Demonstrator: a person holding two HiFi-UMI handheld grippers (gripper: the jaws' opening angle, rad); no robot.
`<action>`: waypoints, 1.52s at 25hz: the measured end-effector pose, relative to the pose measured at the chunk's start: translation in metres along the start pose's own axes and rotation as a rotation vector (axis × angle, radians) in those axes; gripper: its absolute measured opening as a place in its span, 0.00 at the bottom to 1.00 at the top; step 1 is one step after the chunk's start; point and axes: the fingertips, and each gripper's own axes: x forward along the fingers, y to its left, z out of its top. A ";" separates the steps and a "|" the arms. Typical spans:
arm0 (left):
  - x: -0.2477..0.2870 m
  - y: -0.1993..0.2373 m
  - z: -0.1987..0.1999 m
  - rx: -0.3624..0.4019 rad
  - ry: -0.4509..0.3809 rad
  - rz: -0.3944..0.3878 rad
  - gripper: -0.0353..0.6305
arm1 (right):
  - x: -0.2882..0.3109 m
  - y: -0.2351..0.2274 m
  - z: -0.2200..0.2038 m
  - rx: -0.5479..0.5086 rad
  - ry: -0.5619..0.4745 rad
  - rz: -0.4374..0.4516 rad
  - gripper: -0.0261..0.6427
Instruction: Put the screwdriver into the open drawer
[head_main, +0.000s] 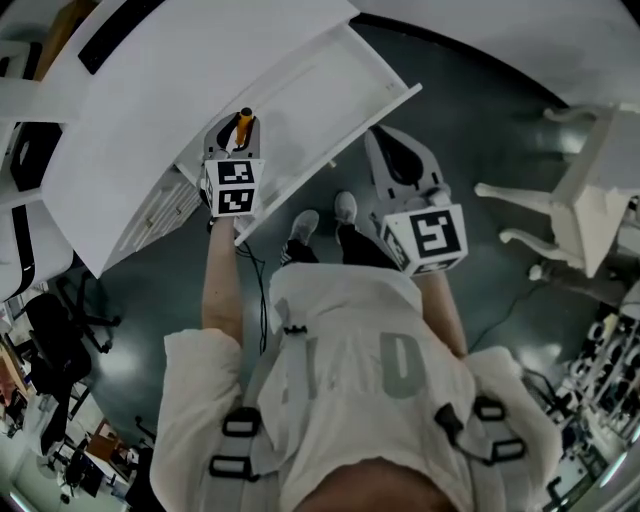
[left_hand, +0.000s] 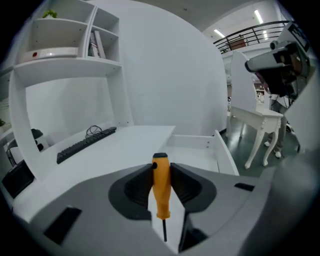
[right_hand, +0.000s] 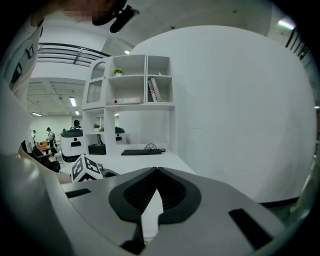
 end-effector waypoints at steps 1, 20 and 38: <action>0.007 -0.005 -0.005 0.008 0.014 -0.016 0.22 | -0.002 -0.002 -0.002 0.003 0.006 -0.008 0.05; 0.086 -0.057 -0.091 0.090 0.285 -0.195 0.22 | -0.026 -0.004 -0.044 0.092 0.133 -0.067 0.05; 0.108 -0.069 -0.126 0.062 0.421 -0.249 0.22 | -0.039 -0.022 -0.065 0.156 0.147 -0.097 0.05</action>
